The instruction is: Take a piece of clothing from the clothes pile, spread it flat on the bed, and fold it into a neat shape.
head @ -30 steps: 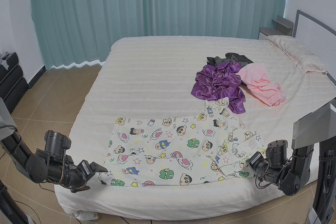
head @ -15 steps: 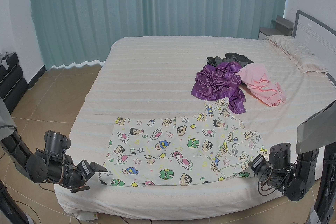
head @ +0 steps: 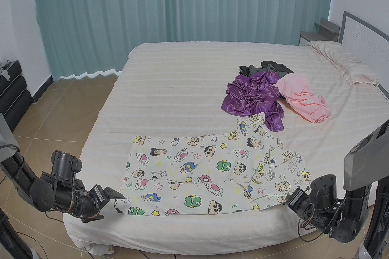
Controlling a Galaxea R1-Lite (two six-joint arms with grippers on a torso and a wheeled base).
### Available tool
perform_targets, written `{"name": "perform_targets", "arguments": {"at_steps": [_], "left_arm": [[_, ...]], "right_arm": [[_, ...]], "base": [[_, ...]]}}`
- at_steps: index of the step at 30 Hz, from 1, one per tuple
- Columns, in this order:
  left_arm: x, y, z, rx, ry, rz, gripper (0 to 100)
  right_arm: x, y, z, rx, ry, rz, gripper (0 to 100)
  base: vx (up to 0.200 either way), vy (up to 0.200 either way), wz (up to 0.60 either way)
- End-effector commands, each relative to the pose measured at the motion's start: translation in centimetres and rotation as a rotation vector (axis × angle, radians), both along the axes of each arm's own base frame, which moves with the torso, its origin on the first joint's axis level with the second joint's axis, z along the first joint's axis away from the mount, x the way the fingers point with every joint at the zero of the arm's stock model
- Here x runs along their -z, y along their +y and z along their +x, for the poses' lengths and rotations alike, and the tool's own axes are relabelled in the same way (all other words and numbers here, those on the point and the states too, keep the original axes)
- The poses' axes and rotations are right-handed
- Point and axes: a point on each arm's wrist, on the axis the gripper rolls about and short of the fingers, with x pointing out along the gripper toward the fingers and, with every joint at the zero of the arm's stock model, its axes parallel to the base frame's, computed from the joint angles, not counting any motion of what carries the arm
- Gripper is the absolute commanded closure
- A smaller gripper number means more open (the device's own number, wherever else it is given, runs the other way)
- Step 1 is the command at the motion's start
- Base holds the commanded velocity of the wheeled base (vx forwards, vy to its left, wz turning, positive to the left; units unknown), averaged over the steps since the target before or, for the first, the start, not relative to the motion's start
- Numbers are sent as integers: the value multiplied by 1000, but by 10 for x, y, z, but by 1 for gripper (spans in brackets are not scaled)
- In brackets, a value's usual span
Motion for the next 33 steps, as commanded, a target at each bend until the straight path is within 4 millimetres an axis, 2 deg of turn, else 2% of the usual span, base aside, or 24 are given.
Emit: {"name": "perform_targets", "arguments": {"at_steps": [1, 11, 15, 19, 23, 25, 29, 33], "left_arm": [[0, 0, 0, -1, 0, 0, 0], [0, 0, 1, -1, 0, 0, 0], [0, 0, 1, -1, 0, 0, 0], [0, 0, 1, -1, 0, 0, 0], [-1, 0, -1, 0, -2, -3, 0], [-1, -1, 0, 0, -3, -4, 0], [0, -1, 0, -1, 2, -5, 0], [0, -1, 0, 0, 1, -6, 0]], "right_arm": [[1, 0, -6, -16, 17, -13, 0], [-15, 5, -9, -50, -50, 4, 0], [-21, 10, -7, -137, -81, 6, 0], [-21, 26, 12, -269, -103, 85, 0], [-11, 43, 41, -355, -82, 66, 0], [-10, 56, 59, -372, -70, 65, 0], [-14, 74, 83, -422, -15, 77, 0], [-6, 89, 107, -431, 48, 63, 0]], "base": [[0, 0, 0], [0, 0, 0], [0, 0, 0], [0, 0, 0], [0, 0, 0], [0, 0, 0], [0, 0, 0], [0, 0, 0]]}}
